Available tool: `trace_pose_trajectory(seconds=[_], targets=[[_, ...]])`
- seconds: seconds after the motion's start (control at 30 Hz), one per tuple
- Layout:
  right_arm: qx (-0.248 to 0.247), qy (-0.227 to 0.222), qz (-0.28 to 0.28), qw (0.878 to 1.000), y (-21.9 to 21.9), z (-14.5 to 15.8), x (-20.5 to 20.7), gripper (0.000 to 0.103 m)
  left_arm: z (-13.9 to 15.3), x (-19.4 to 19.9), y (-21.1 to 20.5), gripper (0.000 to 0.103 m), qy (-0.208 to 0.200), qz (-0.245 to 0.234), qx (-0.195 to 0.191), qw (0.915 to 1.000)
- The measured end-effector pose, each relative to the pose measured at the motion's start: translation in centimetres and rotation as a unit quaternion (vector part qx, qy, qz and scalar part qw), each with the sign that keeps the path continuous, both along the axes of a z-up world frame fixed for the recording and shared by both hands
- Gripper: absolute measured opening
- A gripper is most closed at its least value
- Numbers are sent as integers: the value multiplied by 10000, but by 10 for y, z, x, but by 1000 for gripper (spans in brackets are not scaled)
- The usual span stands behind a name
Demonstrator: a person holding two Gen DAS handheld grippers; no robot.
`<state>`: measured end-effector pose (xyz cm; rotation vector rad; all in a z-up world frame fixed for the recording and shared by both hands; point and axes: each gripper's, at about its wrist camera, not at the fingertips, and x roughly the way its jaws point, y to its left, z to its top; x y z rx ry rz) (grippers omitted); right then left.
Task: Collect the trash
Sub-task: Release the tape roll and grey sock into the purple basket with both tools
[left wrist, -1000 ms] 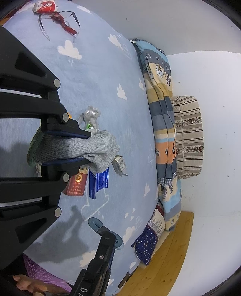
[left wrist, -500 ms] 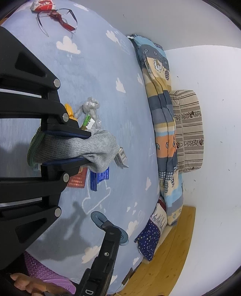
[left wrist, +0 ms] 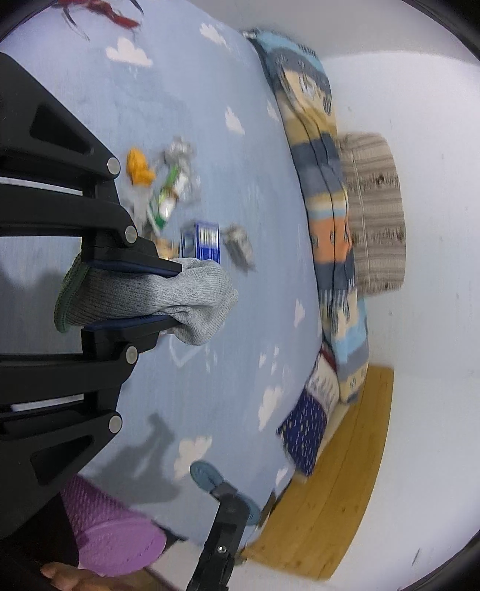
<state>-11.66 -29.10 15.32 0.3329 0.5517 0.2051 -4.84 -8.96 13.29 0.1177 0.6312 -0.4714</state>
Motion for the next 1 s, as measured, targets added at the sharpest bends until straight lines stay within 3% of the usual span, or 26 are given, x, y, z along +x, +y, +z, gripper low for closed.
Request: trace_pose_trajectory(seconds=[0.1, 0.3, 0.47, 0.63, 0.73, 0.83, 0.9, 1.0], targets=[[320, 58, -256, 9991, -42, -1, -33, 26, 5, -15, -27, 19, 6, -401, -54, 9992], [269, 119, -1157, 9929, -121, 2, -103, 26, 18, -60, -101, 19, 69, -1476, -117, 9890], [309, 416, -1932, 9798, -184, -11, -163, 26, 26, -105, -174, 19, 295, -2481, -173, 9681], [648, 778, -2569, 9611, -234, -39, -209, 26, 22, -141, -243, 19, 804, -3262, -144, 9418], [853, 928, -2817, 9512, -257, -53, -227, 26, 13, -161, -280, 19, 1002, -3559, 31, 9291], [1003, 1026, -2948, 9447, -274, -65, -238, 27, 5, -172, -307, 21, 1125, -3695, 181, 9222], [1042, 1096, -3027, 9410, -282, -71, -241, 27, 1, -172, -319, 40, 1309, -3717, 223, 9188], [1072, 1201, -3109, 9367, -288, -77, -242, 46, 1, -170, -327, 43, 1391, -3650, 170, 9204]])
